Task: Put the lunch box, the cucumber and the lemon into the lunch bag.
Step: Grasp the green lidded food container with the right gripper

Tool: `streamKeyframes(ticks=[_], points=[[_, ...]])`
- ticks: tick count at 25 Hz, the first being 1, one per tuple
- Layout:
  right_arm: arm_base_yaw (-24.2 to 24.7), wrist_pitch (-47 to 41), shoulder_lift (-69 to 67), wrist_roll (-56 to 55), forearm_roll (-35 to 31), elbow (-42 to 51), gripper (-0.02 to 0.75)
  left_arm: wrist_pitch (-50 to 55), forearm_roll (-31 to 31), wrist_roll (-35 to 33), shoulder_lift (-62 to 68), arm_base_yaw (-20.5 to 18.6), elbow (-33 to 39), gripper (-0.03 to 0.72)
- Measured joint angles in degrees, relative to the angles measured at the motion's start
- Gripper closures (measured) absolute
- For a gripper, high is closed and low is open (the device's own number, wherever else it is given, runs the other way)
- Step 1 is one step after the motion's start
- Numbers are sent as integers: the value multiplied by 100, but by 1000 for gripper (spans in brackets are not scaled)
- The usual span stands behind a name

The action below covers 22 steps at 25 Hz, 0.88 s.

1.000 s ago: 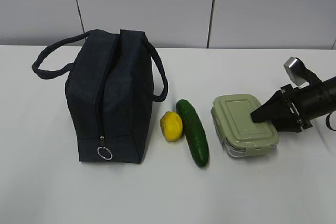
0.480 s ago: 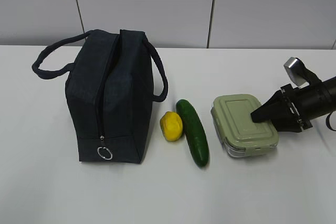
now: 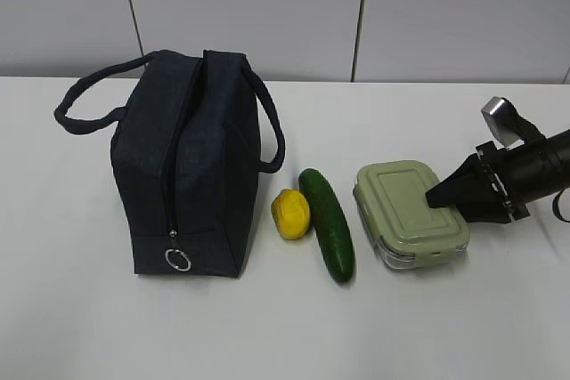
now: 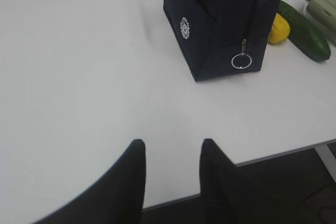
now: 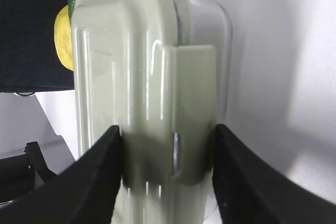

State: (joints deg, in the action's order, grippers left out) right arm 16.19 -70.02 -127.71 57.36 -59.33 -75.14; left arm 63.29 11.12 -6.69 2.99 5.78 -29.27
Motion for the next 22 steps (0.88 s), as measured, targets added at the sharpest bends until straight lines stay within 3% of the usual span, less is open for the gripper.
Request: streamKeyframes(ticks=[22], points=[[0,0,0,-175,0,0,356,0,0,0,0,0,0,452]])
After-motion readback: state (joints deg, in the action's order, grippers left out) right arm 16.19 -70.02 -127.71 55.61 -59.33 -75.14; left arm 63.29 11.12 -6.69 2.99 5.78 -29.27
